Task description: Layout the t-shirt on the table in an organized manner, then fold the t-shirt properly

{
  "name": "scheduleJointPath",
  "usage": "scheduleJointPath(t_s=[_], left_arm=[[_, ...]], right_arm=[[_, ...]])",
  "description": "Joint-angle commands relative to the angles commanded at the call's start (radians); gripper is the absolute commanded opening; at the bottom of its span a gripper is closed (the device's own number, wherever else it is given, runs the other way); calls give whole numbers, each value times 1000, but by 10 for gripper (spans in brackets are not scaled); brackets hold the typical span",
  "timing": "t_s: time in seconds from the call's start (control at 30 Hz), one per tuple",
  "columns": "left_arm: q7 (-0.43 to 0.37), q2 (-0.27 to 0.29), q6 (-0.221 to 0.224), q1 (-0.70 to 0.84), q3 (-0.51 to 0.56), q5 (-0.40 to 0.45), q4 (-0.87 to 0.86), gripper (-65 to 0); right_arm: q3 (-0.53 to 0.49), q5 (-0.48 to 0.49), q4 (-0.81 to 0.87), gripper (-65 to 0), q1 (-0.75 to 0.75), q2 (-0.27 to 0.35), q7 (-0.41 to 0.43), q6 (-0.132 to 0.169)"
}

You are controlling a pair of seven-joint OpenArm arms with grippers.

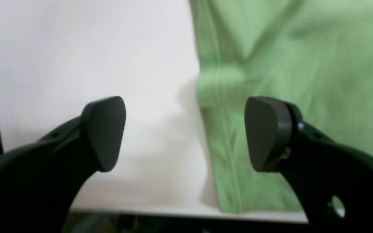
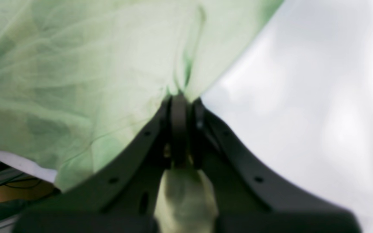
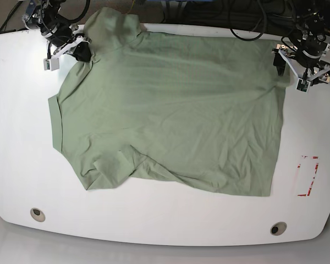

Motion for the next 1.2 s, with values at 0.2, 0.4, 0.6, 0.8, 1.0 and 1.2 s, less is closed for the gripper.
scheduleJointPath(t_s=[0.2, 0.4, 0.6, 0.8, 1.0, 1.2], left_arm=[[-3, -6, 0, 97, 0, -141, 0, -105], [-6, -8, 0, 152, -2, -213, 0, -105], [-35, -6, 0, 184, -23, -216, -2, -105], [-57, -3, 0, 192, -68, -227, -5, -105], [-57, -6, 0, 204, -101, -278, -32, -105], [-57, -8, 0, 199, -92, -278, -83, -105]], right_arm=[[-2, 0, 0, -650, 2, 0, 0, 0], [-3, 0, 0, -650, 3, 0, 0, 0], [-3, 0, 0, -650, 5, 0, 0, 0], [-3, 0, 0, -650, 5, 0, 0, 0], [-5, 0, -2, -650, 5, 0, 0, 2], [-5, 0, -2, -650, 5, -2, 0, 2]])
